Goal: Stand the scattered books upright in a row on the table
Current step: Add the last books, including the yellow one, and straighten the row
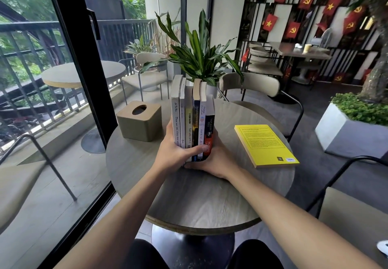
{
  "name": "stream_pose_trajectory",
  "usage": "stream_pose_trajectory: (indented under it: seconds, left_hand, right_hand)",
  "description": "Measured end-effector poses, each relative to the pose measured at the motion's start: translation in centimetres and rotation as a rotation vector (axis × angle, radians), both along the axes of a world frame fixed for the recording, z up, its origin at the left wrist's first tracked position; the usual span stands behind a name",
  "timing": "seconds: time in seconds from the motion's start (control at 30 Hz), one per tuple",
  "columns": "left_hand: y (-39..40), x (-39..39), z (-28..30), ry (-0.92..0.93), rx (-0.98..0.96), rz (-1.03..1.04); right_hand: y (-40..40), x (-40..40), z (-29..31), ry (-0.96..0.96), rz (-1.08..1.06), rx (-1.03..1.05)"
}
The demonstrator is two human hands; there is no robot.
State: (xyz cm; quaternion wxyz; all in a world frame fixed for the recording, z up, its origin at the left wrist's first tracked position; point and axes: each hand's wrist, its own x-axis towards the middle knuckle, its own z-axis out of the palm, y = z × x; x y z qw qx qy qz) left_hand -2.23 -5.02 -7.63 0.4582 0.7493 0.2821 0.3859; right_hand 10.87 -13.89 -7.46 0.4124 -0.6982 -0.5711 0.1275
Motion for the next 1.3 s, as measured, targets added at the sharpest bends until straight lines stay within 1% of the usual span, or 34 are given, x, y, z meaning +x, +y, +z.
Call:
stream_pose_trajectory:
  seconds: [0.2, 0.23, 0.33, 0.37, 0.43, 0.5, 0.57, 0.67, 0.93, 1.23, 1.3]
  left_hand:
    - [0.6, 0.6, -0.1, 0.016, 0.025, 0.052]
    - [0.6, 0.6, -0.2, 0.020, 0.032, 0.062]
    - [0.2, 0.6, -0.7, 0.022, 0.074, 0.106]
    - [0.1, 0.6, -0.8, 0.017, 0.085, 0.113]
    - [0.0, 0.6, -0.9, 0.011, 0.101, 0.119]
    - [0.1, 0.6, -0.9, 0.012, 0.111, 0.124]
    - [0.1, 0.6, -1.0, 0.009, 0.111, 0.135]
    - [0.1, 0.6, -1.1, 0.014, 0.112, 0.142]
    - [-0.2, 0.6, -0.9, 0.027, 0.124, 0.155]
    - [-0.3, 0.3, -1.1, 0.038, 0.117, 0.144]
    - [-0.3, 0.3, -1.0, 0.038, 0.114, 0.144]
  right_hand:
    - [0.7, 0.5, -0.1, -0.004, -0.033, -0.002]
    - [0.7, 0.5, -0.1, -0.033, -0.038, -0.023]
    - [0.8, 0.6, -0.6, -0.206, -0.112, -0.125]
    - [0.8, 0.6, -0.8, -0.224, -0.123, -0.129]
    - [0.7, 0.7, -0.9, -0.191, -0.128, -0.095]
    - [0.5, 0.8, -1.0, -0.099, -0.135, -0.059]
    - [0.3, 1.0, -1.1, -0.030, -0.130, -0.056]
    - [0.3, 1.0, -1.1, 0.018, -0.105, -0.061]
    - [0.4, 1.2, -1.3, 0.019, -0.079, -0.054]
    - [-0.5, 1.1, -1.3, 0.035, -0.050, 0.017]
    - [-0.9, 1.2, -1.4, 0.037, -0.050, -0.015]
